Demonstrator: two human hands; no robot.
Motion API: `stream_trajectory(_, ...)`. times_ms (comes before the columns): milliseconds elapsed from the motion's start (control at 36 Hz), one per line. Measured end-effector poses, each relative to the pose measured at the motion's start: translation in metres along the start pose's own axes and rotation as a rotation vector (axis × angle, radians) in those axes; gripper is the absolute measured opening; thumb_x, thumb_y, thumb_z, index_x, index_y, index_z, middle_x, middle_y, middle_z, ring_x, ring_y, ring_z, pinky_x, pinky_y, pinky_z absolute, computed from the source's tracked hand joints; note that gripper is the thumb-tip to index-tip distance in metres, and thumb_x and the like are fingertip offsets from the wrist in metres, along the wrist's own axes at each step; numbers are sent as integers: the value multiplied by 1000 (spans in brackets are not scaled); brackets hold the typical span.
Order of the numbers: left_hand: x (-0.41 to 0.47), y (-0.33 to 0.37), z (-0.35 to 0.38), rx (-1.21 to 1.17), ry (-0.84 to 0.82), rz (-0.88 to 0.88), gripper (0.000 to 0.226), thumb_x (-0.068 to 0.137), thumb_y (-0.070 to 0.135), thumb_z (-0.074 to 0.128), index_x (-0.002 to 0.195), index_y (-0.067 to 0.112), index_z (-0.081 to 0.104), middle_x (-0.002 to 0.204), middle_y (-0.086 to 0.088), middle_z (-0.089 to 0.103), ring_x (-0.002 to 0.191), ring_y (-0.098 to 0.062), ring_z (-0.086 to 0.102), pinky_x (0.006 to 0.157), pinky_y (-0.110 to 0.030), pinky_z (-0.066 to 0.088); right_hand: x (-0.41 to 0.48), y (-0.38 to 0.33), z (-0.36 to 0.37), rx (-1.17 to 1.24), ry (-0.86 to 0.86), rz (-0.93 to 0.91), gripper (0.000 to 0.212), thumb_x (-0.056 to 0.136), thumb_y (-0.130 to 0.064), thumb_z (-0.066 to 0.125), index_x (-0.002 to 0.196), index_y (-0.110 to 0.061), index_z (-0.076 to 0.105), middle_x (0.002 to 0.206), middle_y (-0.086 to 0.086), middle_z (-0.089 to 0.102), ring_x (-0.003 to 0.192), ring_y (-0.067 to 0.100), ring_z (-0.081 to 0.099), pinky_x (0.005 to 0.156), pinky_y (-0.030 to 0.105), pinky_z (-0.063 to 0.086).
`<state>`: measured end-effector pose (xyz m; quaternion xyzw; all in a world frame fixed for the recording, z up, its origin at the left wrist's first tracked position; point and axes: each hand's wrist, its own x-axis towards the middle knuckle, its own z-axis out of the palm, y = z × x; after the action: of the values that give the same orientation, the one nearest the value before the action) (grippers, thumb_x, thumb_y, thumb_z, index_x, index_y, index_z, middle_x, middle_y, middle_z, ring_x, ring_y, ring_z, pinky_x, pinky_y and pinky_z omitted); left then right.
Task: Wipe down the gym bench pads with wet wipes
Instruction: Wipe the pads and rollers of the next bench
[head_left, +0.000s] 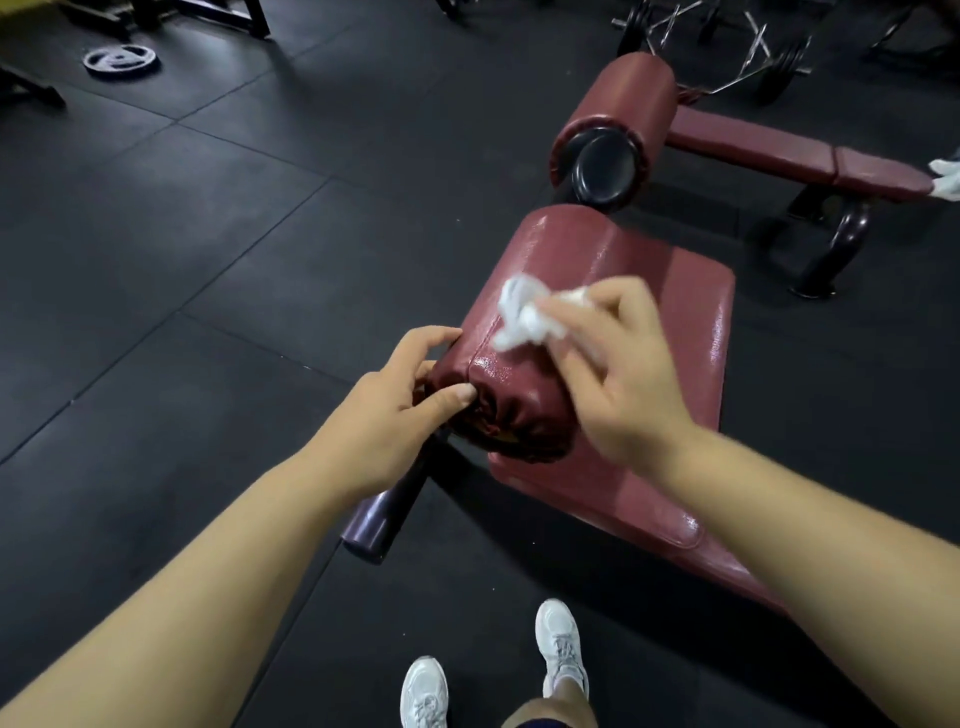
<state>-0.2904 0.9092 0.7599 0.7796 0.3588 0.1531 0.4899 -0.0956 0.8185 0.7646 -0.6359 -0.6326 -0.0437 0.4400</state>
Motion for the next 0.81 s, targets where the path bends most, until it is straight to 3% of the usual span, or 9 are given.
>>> stream_trajectory(83,1,-1,1,86,4,24,43,91,38,54,131,43,38,112,20,60,102,-4,59,93,-31,47,-11,1,-9,-17,-161,-162,27,92,-12,52,116,-5,64,107,6,43,97,16,49,89,21,43)
stream_trajectory(139,2,0,1,173,49,80,48,90,45,52,135,36,40,122,16,51,115,-5,49,100,-33,43,0,15,-12,-78,-150,-153,27,94,-14,51,115,-5,66,102,13,47,93,20,51,87,23,43)
stream_trajectory(194,2,2,0,265,75,138,55,87,51,49,137,29,42,123,13,45,118,-8,42,102,-33,40,19,34,-13,-135,-57,-58,25,93,-12,54,113,-7,68,94,13,46,88,15,46,87,15,39)
stream_trajectory(333,-1,10,-3,369,65,129,52,91,40,51,141,30,39,126,15,47,113,-2,43,93,-20,34,48,57,-10,-128,90,284,26,96,-18,54,118,-17,67,88,-11,33,78,-4,40,81,0,31)
stream_trajectory(417,-2,11,-5,389,54,112,54,91,41,53,142,30,38,132,14,47,118,-5,44,95,-21,36,31,37,-7,-127,96,294,24,92,-12,57,115,-11,66,93,0,37,79,-1,37,83,-1,29)
stream_trajectory(472,-3,12,-7,395,44,104,57,90,42,54,143,28,37,136,13,46,121,-6,44,96,-22,38,8,17,-8,-108,46,239,23,92,-10,58,112,-14,67,94,2,39,79,3,41,80,1,34)
stream_trajectory(556,-4,15,-10,457,19,130,61,90,45,54,144,25,35,137,11,43,126,-8,39,100,-23,35,-24,-8,-21,22,-107,263,23,93,-11,59,112,-22,65,94,2,42,75,0,54,57,10,48)
stream_trajectory(639,-4,19,-14,530,15,178,64,86,51,56,142,27,35,134,11,42,126,-11,39,101,-26,36,-41,-12,-34,-80,-245,187,22,91,-9,60,110,-18,67,91,1,46,81,-6,51,67,5,42)
stream_trajectory(806,-10,32,-22,636,19,251,52,86,50,57,133,31,45,127,13,46,119,-11,44,94,-31,43,-23,-12,-53,-230,-511,346,28,93,-24,58,117,-37,63,98,-11,48,87,9,53,78,25,45)
